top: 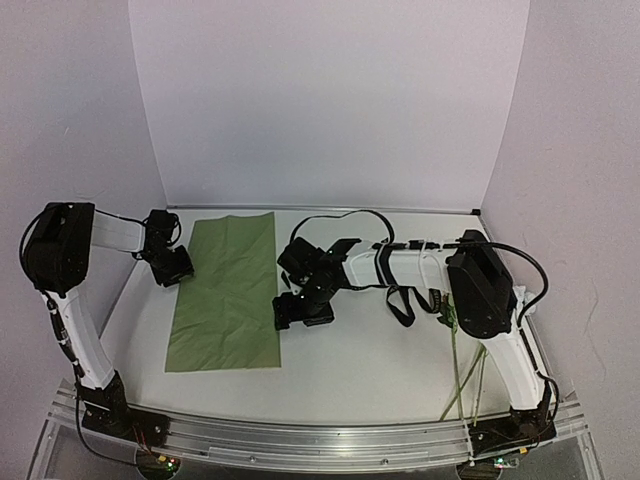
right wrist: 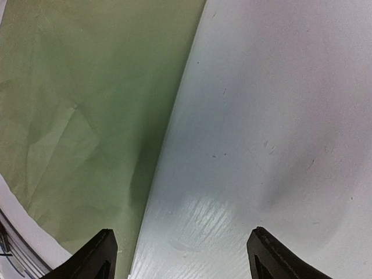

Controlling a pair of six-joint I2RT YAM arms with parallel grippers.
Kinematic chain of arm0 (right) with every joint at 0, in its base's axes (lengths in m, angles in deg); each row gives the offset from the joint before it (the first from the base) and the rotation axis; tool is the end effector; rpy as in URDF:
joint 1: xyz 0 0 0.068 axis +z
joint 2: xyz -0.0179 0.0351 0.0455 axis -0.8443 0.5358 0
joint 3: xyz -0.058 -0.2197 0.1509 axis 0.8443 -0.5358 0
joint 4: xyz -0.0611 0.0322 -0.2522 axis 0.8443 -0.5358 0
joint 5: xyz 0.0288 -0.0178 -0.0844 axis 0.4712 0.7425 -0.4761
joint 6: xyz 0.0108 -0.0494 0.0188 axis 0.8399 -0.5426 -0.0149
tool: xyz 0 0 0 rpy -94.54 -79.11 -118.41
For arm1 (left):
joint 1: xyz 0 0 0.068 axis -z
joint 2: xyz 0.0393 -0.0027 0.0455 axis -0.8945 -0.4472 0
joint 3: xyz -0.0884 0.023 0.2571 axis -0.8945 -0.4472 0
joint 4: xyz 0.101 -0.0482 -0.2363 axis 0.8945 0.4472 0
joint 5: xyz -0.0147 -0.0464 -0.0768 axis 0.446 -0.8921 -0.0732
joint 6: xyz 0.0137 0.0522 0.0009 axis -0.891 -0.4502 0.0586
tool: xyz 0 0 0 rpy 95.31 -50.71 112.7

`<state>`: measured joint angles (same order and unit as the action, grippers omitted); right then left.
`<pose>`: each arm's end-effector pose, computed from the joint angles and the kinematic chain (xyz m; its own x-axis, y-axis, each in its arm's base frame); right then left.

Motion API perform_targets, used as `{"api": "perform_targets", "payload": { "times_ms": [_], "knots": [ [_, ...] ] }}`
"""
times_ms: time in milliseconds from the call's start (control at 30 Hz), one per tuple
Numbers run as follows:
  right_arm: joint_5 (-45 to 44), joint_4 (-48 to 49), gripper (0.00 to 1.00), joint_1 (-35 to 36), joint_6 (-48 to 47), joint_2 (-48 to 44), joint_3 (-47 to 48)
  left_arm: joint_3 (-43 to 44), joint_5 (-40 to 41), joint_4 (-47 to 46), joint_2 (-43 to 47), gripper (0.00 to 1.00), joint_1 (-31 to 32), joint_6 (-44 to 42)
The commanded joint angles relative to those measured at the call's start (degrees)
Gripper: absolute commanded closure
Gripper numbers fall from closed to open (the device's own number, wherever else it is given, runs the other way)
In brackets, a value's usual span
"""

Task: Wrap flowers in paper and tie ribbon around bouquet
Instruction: Unfold the folded wrapping paper at the center of the board.

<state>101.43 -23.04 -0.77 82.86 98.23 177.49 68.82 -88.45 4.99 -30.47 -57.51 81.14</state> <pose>0.2659 0.4210 0.1575 -0.8740 -0.3872 -0.2936 -0.4810 0.7755 0.4090 0.3657 -0.0390 0.1392 -0.7829 -0.4881 -0.3858 -0.3944 0.8689 -0.2991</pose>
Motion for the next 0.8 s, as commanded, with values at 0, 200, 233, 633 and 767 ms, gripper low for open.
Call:
{"api": "perform_targets", "payload": {
  "times_ms": [0, 200, 233, 633, 767],
  "knots": [
    [2.5, 1.5, 0.21, -0.4, 2.5, 2.8, 3.4, 2.2, -1.3, -1.9, -0.2, 0.65, -0.3, -0.4],
    [4.0, 2.2, 0.22, -0.8, 4.0, 5.0, 5.2, 1.6, -3.9, -3.3, 1.4, 0.85, -0.3, -0.6],
    [4.0, 2.3, 0.22, -0.9, 4.1, 5.2, 5.3, 1.6, -4.4, -3.5, 1.7, 0.87, -0.3, -0.7],
    [5.2, 2.9, 0.25, -1.8, 5.5, 6.9, 5.9, 1.3, -7.2, -2.8, 5.0, 0.97, -0.3, 0.4],
    [5.5, 2.9, 0.25, -2.0, 5.4, 7.0, 5.8, 1.5, -5.1, -2.5, 4.9, 0.55, -2.0, -2.1]
  ]
}}
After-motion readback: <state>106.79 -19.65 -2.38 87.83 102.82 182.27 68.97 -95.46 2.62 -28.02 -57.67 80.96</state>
